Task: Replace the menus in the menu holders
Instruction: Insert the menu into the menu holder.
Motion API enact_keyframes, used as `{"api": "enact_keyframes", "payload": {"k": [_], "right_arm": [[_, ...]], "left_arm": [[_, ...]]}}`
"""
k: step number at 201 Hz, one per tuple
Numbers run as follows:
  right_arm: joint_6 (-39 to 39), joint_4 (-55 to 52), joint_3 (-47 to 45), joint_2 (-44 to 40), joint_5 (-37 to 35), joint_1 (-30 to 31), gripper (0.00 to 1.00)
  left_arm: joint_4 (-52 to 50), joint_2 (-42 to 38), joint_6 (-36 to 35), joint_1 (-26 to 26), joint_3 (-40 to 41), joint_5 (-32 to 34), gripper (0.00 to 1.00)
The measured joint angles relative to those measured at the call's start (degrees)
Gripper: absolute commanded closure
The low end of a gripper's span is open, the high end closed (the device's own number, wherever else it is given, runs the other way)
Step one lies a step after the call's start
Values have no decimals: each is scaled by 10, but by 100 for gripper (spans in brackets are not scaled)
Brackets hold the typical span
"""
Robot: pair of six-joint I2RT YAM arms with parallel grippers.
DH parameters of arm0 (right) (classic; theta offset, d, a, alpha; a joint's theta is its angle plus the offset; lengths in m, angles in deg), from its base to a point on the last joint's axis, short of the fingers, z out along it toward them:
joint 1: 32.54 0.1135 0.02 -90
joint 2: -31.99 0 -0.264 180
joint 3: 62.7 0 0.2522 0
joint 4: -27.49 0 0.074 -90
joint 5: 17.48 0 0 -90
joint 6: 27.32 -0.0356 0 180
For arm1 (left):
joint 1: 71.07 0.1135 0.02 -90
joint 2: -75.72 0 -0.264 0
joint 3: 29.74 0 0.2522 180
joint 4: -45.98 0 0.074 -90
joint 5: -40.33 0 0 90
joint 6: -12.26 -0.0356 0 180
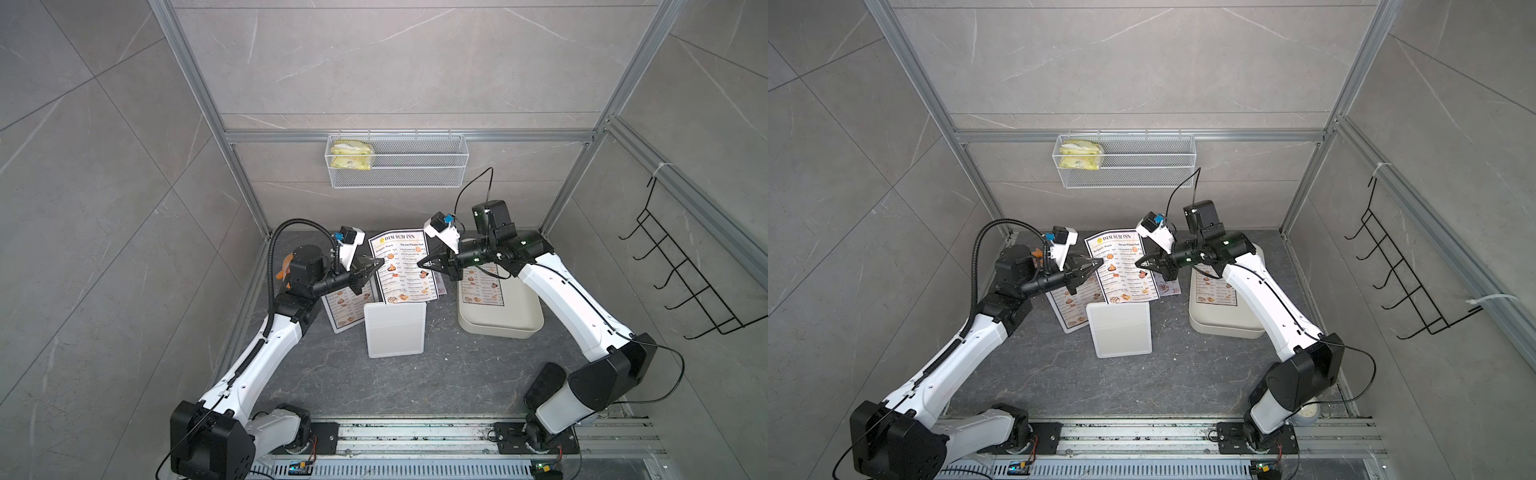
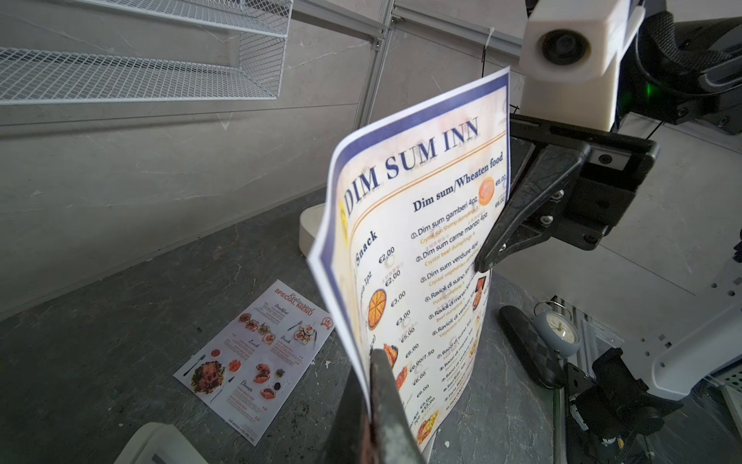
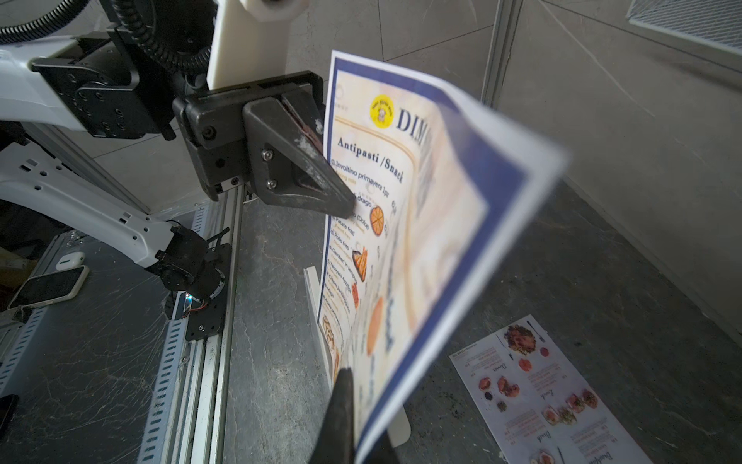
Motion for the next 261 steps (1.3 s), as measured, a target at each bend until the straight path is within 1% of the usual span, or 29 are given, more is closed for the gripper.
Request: {"api": "enact_keyframes", "payload": {"k": [32,91,155,245,261], "right_arm": [[0,0,0,1,3,5,100],[-7,2,15,26,5,15,100],[-11,4,21,28,5,24,100],[-11,3,37,33,5,30,100],[-10,3,38,33,8,31,100]], "left_arm": [[5,-10,0,0,14,3,100],[-6,-14,-14,0,18,28,100],[-19,-23,-37,3,20,46,100],[-35,-49,-51,4,22,62,100],[-38,-50,-51,4,22,63,94]]}}
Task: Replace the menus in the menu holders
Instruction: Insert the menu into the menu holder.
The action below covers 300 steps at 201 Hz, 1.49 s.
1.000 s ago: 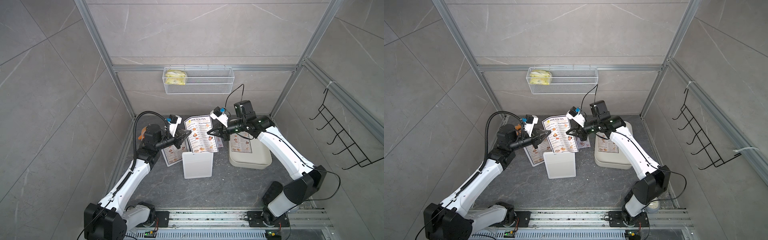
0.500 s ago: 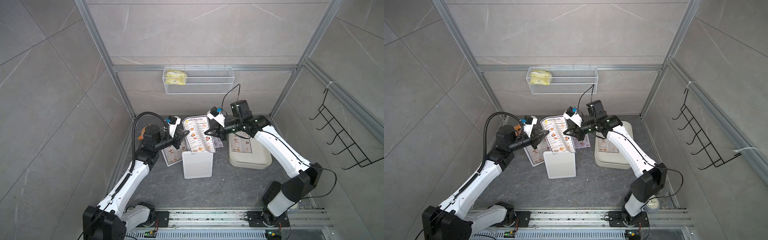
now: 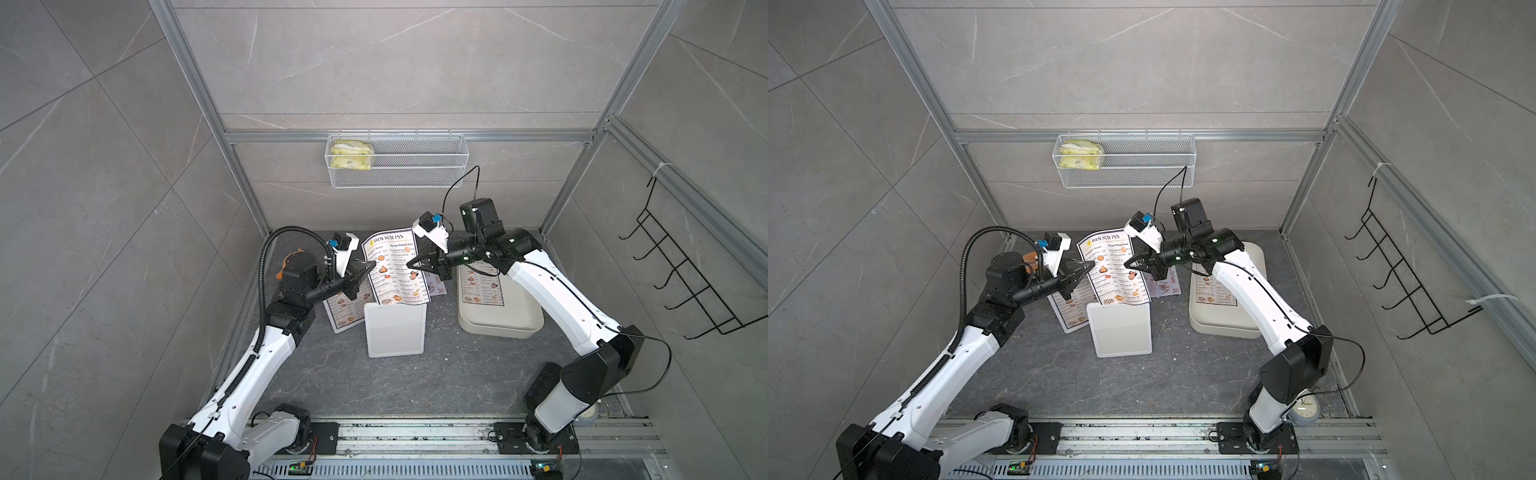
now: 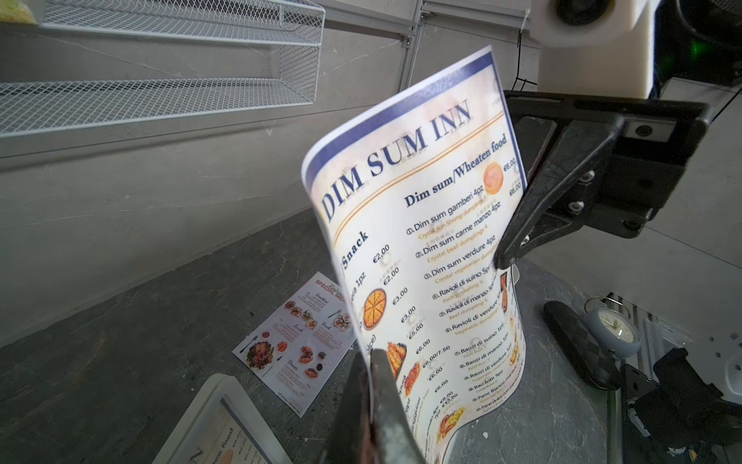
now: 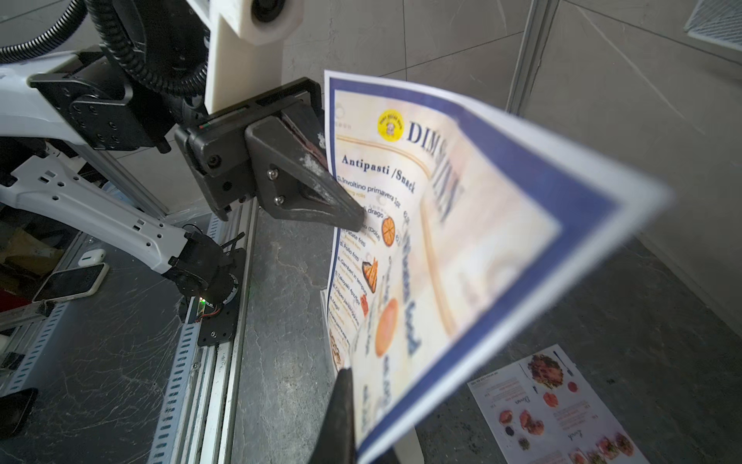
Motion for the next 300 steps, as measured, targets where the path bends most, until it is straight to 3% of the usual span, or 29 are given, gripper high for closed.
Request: {"api": "enact_keyframes", "payload": {"k": [28,122,164,255,300], "right_arm": [[2,-3,3,3,2,3,100],[26,-28,25,27,2,14,100],[32,-31,25,27,2,19,100],[30,-24,23,28,2,19,100],[18,-8,4,28,2,19,100]], "left_arm": [[-7,0,0,2,0,4,79],[-10,-17,4,6,18,37,60],[-5,-34,11,9,24,52,46],[0,-52,27,12,35,82,34],[10,-71,29,12,37,94,34]]}}
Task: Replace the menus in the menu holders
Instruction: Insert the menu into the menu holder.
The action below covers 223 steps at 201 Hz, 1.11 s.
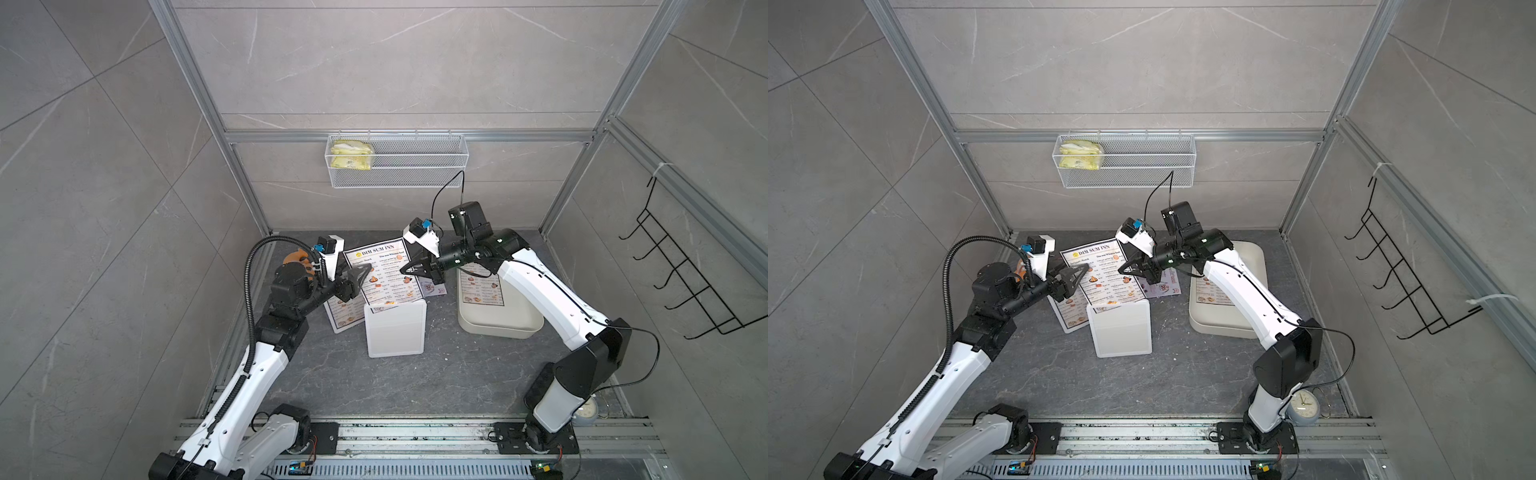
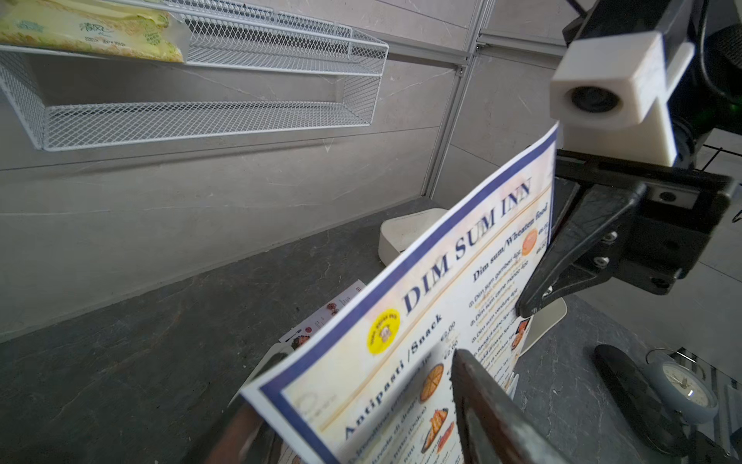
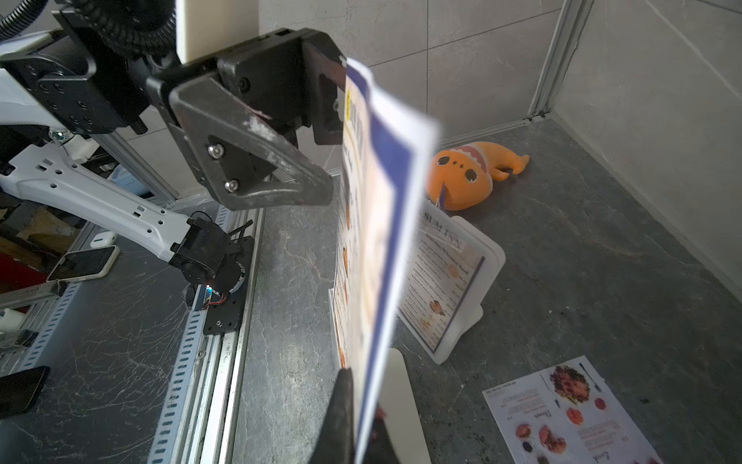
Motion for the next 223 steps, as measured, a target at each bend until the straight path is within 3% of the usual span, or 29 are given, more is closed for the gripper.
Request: {"api": "enact_keyframes", "payload": {"k": [115,223], "right_arm": [[-66,76,-62,1,-3,2,100],[-83,108,-101,-30,-9,2,100]], "left_arm": [[11,-8,7,0,10,23,33],[19,-8,8,0,10,37,33]]}}
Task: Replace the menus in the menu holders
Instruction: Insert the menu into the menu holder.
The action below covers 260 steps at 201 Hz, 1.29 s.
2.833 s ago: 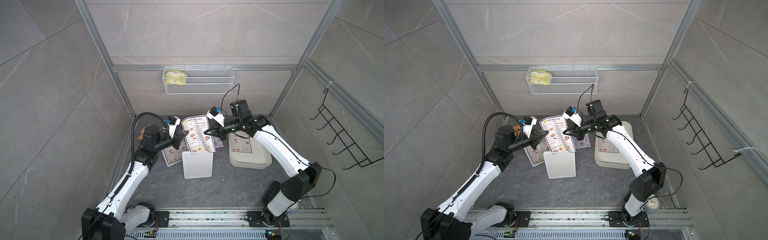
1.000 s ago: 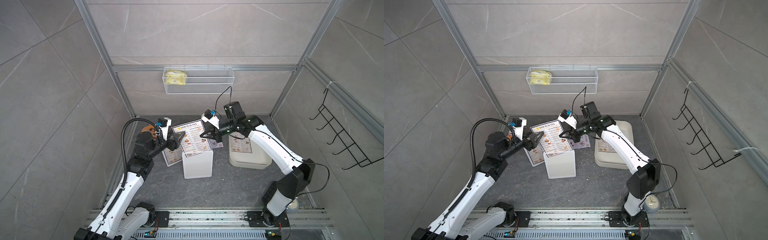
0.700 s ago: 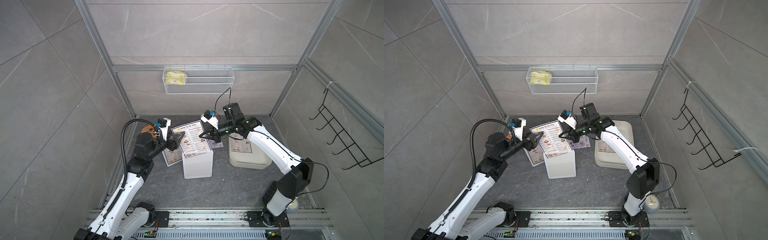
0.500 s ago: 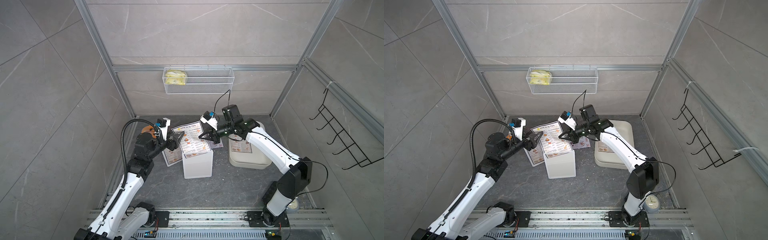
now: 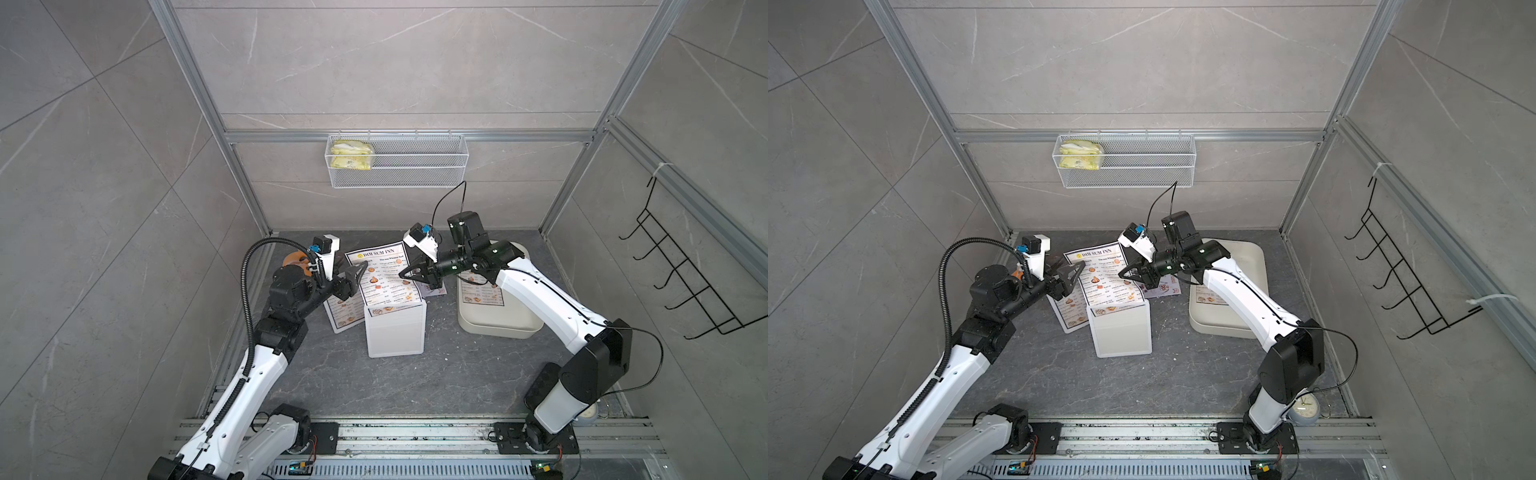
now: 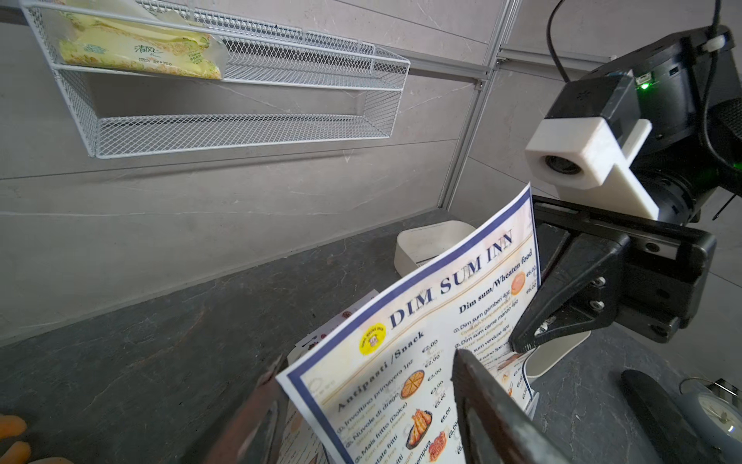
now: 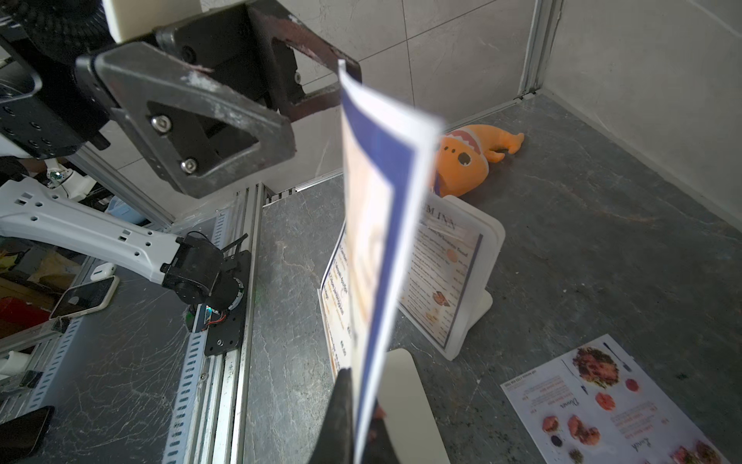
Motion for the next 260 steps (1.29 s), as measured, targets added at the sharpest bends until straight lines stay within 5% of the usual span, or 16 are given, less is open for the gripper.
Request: {"api": "enact_keyframes", "payload": {"k": [169,197,260], "right_arm": [[-19,87,-107,-74,-16,0,91],[-26,100,-121,-78,-23,0,91],[-46,134,-159,-93,-44,0,91]], "left_arm": [[12,0,9,2,11,21,32],[13,-7,15,2,15,25,17],[23,-33,30,3,17,26,7]]}}
